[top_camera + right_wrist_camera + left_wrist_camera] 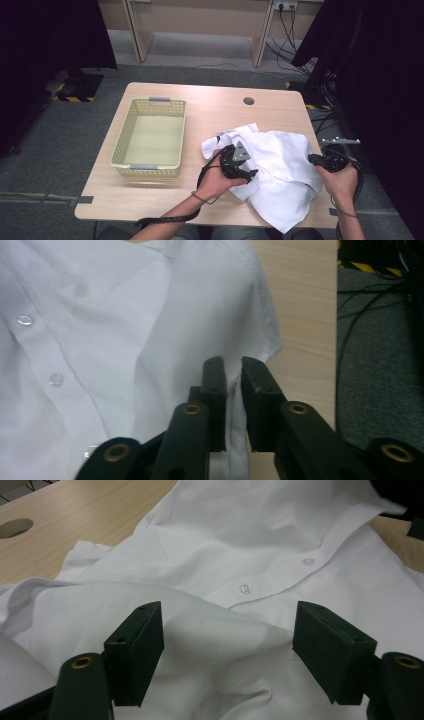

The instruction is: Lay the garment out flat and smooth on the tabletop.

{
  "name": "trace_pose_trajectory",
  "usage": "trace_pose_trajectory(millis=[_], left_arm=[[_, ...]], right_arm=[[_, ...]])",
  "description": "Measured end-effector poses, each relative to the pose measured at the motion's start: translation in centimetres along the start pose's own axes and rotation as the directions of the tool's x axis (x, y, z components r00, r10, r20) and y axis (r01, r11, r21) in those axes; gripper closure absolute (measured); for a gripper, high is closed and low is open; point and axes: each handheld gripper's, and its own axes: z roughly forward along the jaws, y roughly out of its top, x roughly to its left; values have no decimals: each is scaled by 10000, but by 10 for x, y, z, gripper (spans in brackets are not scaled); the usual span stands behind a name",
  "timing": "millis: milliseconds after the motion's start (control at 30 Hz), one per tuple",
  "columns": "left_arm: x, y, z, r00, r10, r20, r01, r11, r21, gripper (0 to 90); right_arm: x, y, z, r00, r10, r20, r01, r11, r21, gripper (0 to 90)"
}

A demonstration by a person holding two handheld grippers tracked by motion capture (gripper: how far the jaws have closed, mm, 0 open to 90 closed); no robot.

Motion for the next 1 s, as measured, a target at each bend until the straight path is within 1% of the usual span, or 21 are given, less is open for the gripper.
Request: trace_pose_trajectory(millis=[33, 100, 133, 167, 200, 233, 300, 367, 433, 533, 667, 767, 933, 1000], left_arm=[[0, 1, 0, 10000, 0, -17, 0, 10000, -42, 281], [1, 2, -1, 10000, -21, -36, 21, 9999, -99, 279], [1, 3, -1, 10000, -2, -38, 1, 9999, -130, 280], [1, 4, -2, 10000, 18, -55, -19, 9999, -159, 279], [1, 4, -2, 10000, 13, -51, -14, 9998, -193, 280], [1, 5, -1, 10000, 25, -50, -26, 9998, -218, 280], [0, 6, 0, 10000, 67, -36, -68, 9997, -246, 280], [-1, 7, 2, 10000, 78, -10, -78, 9997, -240, 280], [-2, 7, 4, 9999, 123, 26, -122, 9997, -210, 282], [-4, 7, 7, 9994, 354, -5, -354, 9994, -62, 284], [-4, 5, 12, 9995, 310, 49, -311, 9995, 63, 284], [-4, 4, 14, 9996, 282, 61, -283, 9995, 145, 284], [-5, 4, 16, 9994, 333, 38, -334, 9990, 308, 285], [-5, 4, 17, 9993, 359, 41, -360, 9987, 372, 285]], right_arm=[[-1, 0, -1, 9998, 15, 184, -16, 10000, 27, 717], [-3, 0, -6, 9986, 13, 525, -5, 9999, -140, 665], [-4, 2, -10, 9972, -54, 748, 72, 9997, -245, 638], [-3, 3, -13, 9959, -51, 901, 88, 9991, -408, 624], [-3, 6, -17, 9953, -129, 957, 185, 9982, -570, 613], [-1, 8, -20, 9958, -179, 901, 245, 9970, -728, 601], [3, 13, -23, 9968, -485, 630, 541, 9945, -898, 578], [9, 17, -20, 9964, -805, 270, 827, 9921, -940, 566], [16, 19, -14, 9938, -1108, -128, 1093, 9902, -869, 557], [28, 19, -2, 9870, -1461, -665, 1426, 9883, -542, 550], [41, 16, 14, 9772, -1767, -1174, 1779, 9841, -4, 537], [46, 14, 22, 9706, -1941, -1420, 1995, 9796, 246, 528], [50, 10, 32, 9688, -1917, -1573, 2023, 9778, 545, 497], [51, 7, 35, 9658, -1986, -1665, 2118, 9751, 652, 480]])
